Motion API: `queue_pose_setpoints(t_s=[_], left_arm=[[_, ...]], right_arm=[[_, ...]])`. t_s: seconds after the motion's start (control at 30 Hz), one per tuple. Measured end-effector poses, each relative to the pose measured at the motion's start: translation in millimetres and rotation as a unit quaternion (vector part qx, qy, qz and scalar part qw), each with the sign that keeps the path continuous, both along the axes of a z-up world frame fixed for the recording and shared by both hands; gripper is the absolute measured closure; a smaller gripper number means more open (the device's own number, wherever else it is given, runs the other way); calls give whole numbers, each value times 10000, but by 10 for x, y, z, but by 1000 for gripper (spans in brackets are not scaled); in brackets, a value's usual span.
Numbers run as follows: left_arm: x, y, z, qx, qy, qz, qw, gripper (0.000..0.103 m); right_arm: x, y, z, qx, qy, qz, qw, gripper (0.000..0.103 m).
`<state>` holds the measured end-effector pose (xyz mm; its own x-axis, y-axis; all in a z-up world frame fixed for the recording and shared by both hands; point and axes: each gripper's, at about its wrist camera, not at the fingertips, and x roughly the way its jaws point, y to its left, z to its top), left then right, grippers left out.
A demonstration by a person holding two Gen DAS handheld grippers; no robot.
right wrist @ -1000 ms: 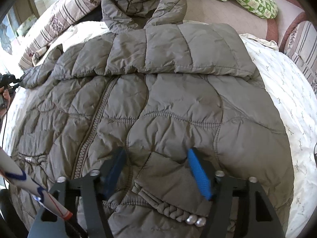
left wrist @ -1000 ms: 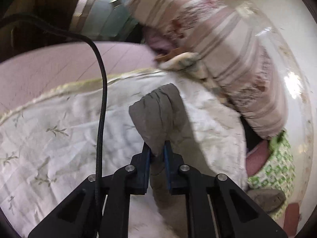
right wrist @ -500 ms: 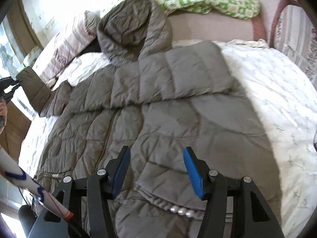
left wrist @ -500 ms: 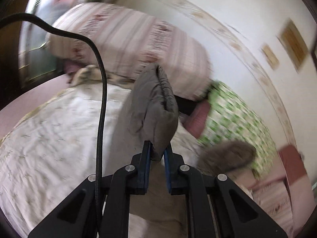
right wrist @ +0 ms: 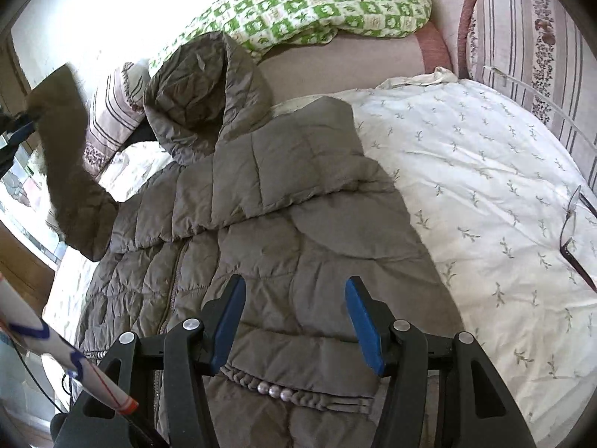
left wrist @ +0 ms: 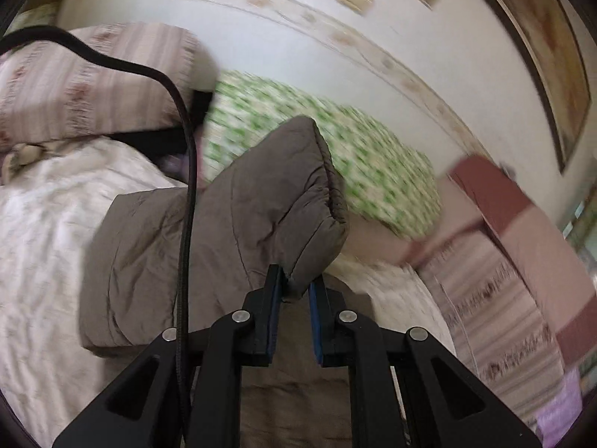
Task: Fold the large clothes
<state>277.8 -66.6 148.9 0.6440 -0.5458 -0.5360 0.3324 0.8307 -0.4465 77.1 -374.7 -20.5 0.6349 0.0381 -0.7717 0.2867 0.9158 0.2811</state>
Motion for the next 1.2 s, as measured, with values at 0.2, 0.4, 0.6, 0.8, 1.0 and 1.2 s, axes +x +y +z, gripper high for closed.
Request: queue_pose_setpoints(t_s=[0.2, 0.4, 0.6, 0.8, 1.0, 1.2], left_arm=[[-163, -994, -685, 328, 540, -682, 9957, 89], [-267, -1621, -1476, 848, 1016, -1056, 9856, 85], [-474, -1638, -1550, 998, 960, -1574, 9778, 65], [-660, -1087, -1081, 1411, -125, -1228, 9823, 40], [-235, -84, -1315, 2115, 51, 108, 9773, 40], [63, 498, -1731, 2163, 520, 559, 9733, 40]], right_arm=[[-55, -171, -5, -96, 59, -288, 9995, 43], [-50, -261, -11, -243, 86, -522, 9983, 42], [46, -282, 18, -305, -10, -567, 9979, 43], [357, -133, 72, -11, -234, -108, 9997, 62], [901, 498, 69, -497, -406, 653, 9958, 72], [1361, 818, -346, -1153, 261, 781, 9899, 76]])
